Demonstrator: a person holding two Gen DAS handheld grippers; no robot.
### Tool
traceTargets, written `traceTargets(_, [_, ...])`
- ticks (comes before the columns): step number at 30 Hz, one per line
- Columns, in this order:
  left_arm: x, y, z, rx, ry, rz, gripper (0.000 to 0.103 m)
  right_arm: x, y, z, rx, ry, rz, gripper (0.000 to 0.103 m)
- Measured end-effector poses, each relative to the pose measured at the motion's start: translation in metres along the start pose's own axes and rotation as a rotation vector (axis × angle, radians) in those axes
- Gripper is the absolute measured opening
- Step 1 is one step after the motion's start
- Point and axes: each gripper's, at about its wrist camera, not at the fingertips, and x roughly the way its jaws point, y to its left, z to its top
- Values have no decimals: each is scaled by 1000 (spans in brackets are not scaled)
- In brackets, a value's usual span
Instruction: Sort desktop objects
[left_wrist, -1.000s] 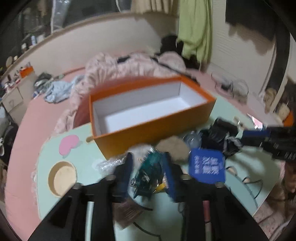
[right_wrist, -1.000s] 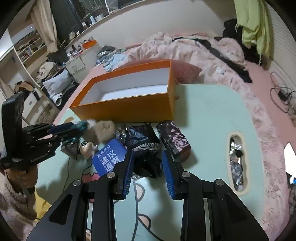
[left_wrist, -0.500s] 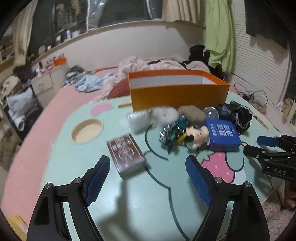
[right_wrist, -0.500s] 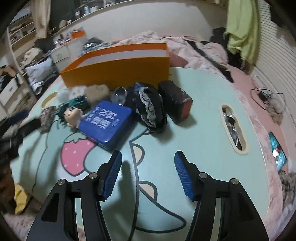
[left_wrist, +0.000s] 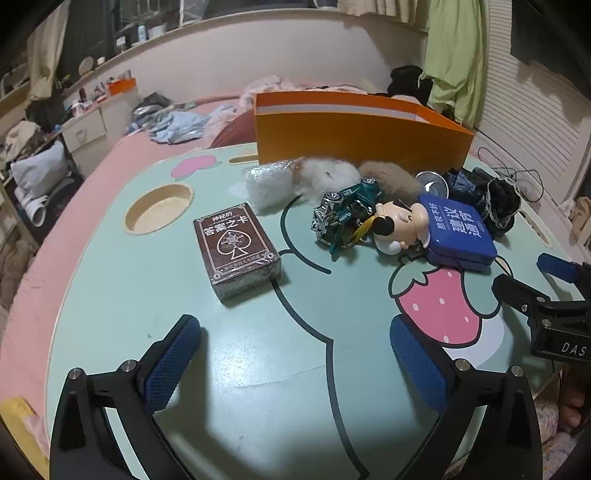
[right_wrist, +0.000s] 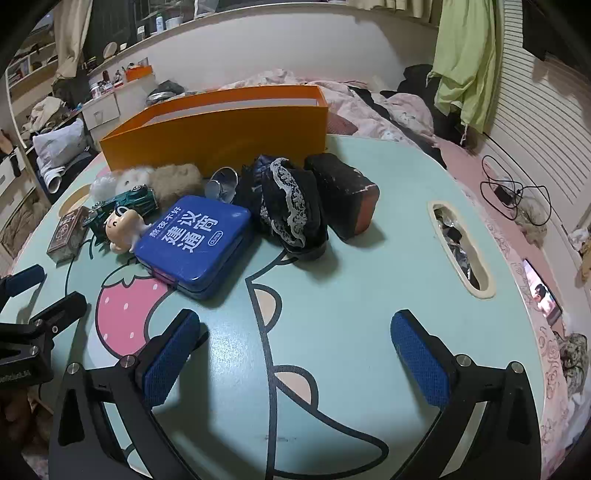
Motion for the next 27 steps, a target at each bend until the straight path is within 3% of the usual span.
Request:
traceTargets(5, [1, 1, -1, -2, -2, -12, 102, 3, -2, -1, -4, 1, 6, 103])
traceTargets(8, [-7, 14, -2, -63, -40, -89, 102, 3, -1, -2, -2, 0, 8, 103])
traceTargets(12, [-15, 39, 2, -148, -81, -110, 101, 1, -7, -4, 25, -7, 4, 103])
traceTargets(14, [-17, 48, 8, -177, -89, -128, 100, -4, -17, -5, 74, -28, 41, 103])
traceTargets(17, [-16, 58, 22, -213, -104, -97, 94, -12, -37, -3, 170, -58, 93, 103])
traceTargets(21, [8, 61, 38, -187, -18, -50, 91, -19, -52, 12, 240, -79, 126, 100])
traceTargets(25, [27, 56, 43, -181, 40, -23, 71, -19, -51, 38, 217, -97, 117, 100])
traceTargets(26, [27, 54, 43, -169, 32, -1, 57, -17, -46, 45, 193, -97, 110, 100])
traceTargets(27, [28, 52, 42, -154, 32, 15, 50, -16, -41, 51, 171, -98, 100, 99])
